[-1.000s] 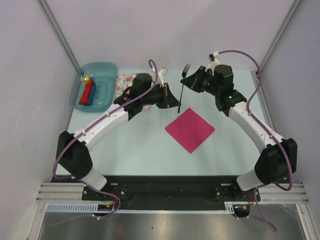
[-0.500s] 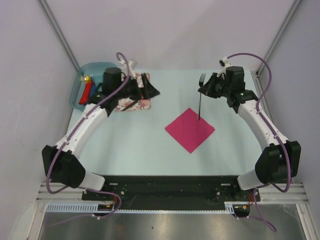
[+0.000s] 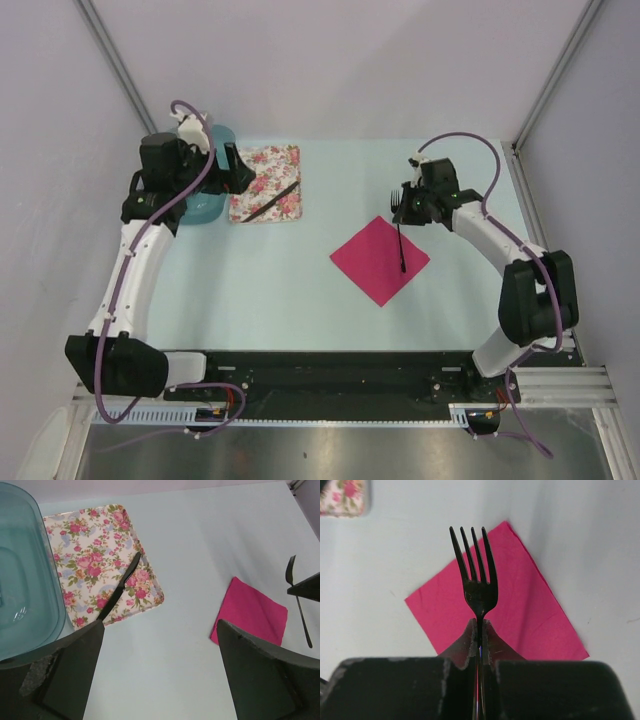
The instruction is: Place the utensils on the paper napkin and roll it up
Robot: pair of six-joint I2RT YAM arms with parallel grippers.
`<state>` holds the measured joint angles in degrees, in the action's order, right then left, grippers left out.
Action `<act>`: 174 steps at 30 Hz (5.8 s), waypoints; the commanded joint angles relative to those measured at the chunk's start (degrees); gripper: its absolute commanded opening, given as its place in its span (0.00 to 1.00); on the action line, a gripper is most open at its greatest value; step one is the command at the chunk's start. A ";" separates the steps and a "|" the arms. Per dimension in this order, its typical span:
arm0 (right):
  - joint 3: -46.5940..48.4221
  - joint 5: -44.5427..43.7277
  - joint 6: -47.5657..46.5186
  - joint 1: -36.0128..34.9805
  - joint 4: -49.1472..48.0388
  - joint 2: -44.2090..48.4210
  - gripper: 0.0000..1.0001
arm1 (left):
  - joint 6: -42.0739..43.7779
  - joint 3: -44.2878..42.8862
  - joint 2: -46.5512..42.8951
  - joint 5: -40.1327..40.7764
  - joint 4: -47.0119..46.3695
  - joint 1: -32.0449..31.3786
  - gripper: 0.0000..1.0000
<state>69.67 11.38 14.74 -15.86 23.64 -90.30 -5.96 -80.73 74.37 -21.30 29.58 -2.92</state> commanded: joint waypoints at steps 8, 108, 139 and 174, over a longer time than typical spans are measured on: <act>1.08 -6.62 5.56 -3.83 -2.02 -4.88 0.00 | -3.19 14.98 -5.98 -3.93 -6.12 0.37 1.00; 9.52 -5.58 7.23 -1.81 -6.33 -22.99 0.22 | -1.17 16.40 -1.60 -5.77 -15.44 0.46 1.00; 7.68 14.29 -20.28 14.10 0.80 -4.09 1.00 | 34.08 -46.63 61.59 9.17 21.40 -8.59 0.51; 7.85 12.53 -18.08 12.52 0.27 -6.38 1.00 | 32.68 -48.29 70.04 7.86 19.55 -7.37 0.15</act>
<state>76.73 24.14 -3.42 -3.46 24.99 -96.86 26.02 -126.96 142.63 -11.86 48.10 -10.81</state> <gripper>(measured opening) 0.994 0.211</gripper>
